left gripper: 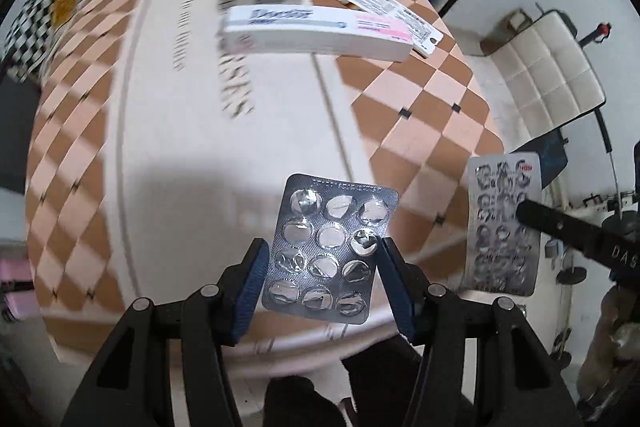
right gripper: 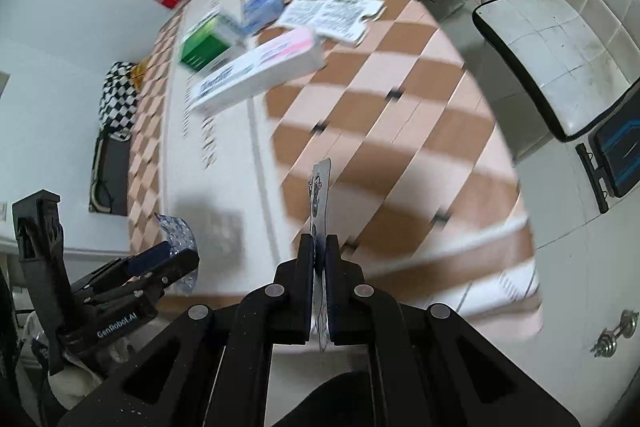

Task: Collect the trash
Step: 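Carry both blister packs over the bin and release them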

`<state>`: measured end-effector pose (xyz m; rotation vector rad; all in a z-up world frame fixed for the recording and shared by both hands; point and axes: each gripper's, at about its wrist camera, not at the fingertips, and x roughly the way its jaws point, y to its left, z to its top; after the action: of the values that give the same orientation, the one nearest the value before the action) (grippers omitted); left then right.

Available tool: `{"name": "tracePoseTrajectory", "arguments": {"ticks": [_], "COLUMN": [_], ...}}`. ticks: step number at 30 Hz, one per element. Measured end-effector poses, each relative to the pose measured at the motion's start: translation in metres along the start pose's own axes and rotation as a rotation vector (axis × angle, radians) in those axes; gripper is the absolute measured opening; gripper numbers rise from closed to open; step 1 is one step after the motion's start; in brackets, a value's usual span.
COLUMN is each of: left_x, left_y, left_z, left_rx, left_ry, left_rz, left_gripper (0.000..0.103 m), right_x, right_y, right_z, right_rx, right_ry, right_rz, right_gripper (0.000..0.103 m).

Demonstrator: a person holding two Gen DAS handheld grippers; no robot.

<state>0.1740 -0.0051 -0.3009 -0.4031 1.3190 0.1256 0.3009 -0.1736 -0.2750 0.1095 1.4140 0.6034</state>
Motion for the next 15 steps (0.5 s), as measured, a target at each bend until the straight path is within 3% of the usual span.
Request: {"name": "tracePoseTrajectory", "arguments": {"ticks": [4, 7, 11, 15], "left_x": [-0.024, -0.027, 0.001, 0.061], "left_y": [0.029, 0.048, 0.07, 0.085], "left_z": [-0.061, -0.111, -0.173, -0.214], "left_rx": [-0.012, -0.048, -0.109, -0.132], "left_ry": [-0.019, 0.022, 0.12, 0.202], "left_rz": [0.01, 0.023, -0.018, -0.032], "left_gripper": [0.053, 0.053, 0.053, 0.053], "right_x": [-0.005, 0.0, 0.026, 0.079], "right_y": [0.018, 0.021, 0.011, -0.015], "right_z": [-0.064, -0.117, -0.185, -0.236], "right_rx": [0.01, 0.065, 0.138, 0.194], "right_ry": [-0.022, -0.008, 0.058, 0.13], "right_rz": [-0.002, -0.003, -0.018, -0.049], "right_gripper": [0.005, 0.005, 0.005, 0.005]}}
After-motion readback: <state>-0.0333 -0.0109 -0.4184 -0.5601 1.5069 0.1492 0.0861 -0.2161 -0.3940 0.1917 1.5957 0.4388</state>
